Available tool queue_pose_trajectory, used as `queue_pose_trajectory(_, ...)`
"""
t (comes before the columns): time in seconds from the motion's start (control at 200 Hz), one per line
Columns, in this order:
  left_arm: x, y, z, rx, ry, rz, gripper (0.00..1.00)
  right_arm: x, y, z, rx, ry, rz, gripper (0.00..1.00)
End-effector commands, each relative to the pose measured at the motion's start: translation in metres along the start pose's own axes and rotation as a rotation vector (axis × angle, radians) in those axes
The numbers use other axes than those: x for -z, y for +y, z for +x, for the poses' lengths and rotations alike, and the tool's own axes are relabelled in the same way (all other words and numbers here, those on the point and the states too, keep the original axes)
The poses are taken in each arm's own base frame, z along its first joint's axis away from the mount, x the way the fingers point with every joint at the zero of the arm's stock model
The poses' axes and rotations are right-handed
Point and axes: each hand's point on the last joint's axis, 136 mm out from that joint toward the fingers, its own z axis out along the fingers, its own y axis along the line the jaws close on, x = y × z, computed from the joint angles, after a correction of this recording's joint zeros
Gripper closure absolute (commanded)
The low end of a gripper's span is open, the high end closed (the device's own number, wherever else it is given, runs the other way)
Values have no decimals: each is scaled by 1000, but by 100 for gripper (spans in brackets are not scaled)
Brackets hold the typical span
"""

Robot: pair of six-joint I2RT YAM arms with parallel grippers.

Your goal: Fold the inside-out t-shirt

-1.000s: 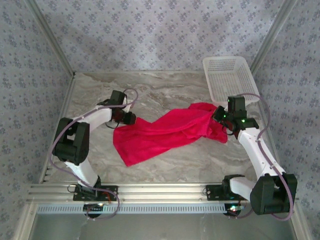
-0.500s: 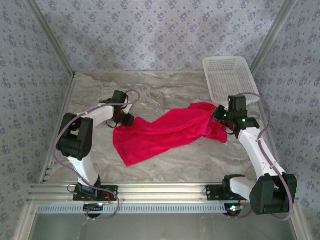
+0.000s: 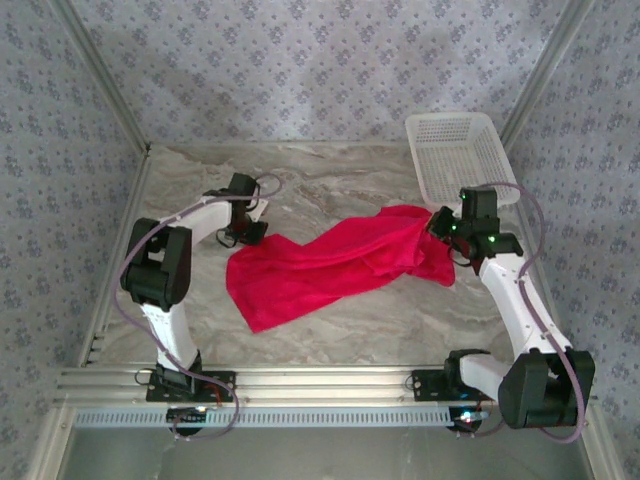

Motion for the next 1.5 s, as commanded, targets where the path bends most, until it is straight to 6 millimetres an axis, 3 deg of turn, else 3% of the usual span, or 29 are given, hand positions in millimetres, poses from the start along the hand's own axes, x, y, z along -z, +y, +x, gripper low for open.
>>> queue_pose_trajectory(0.0, 30, -7, -11, 126, -24, 152, 100, 15, 17, -21, -11, -49, -50, 100)
queue_pose_trajectory(0.145, 96, -8, -49, 309, -239, 399, 100, 25, 35, -43, -10, -98, -94, 100)
queue_pose_trajectory(0.28, 182, 18, -97, 479, -495, 642, 100, 35, 62, -76, -1, -129, -155, 100)
queue_pose_trajectory(0.4, 270, 55, -129, 561, -708, 776, 100, 71, 93, -130, 4, -199, -210, 100)
queue_pose_trajectory(0.52, 350, 90, -140, 597, -926, 789, 100, 111, 118, -175, -19, -287, -283, 100)
queue_pose_trajectory(0.62, 401, 108, -136, 616, -1084, 798, 100, 141, 136, -201, -45, -369, -353, 100)
queue_pose_trajectory(0.755, 428, 107, -129, 583, -1163, 772, 100, 165, 161, -215, -47, -415, -457, 100)
queue_pose_trajectory(0.954, 463, 100, -122, 535, -1240, 746, 100, 196, 191, -221, -8, -422, -569, 100)
queue_pose_trajectory(1.134, 528, 78, -102, 458, -1332, 705, 100, 250, 215, -214, 61, -449, -657, 100)
queue_pose_trajectory(1.304, 598, 40, -64, 340, -1441, 558, 100, 326, 228, -191, 158, -550, -732, 100)
queue_pose_trajectory(1.419, 630, 23, -35, 303, -1518, 428, 100, 370, 226, -178, 197, -645, -730, 100)
queue_pose_trajectory(1.499, 645, 18, -21, 294, -1554, 342, 100, 388, 225, -176, 211, -695, -723, 100)
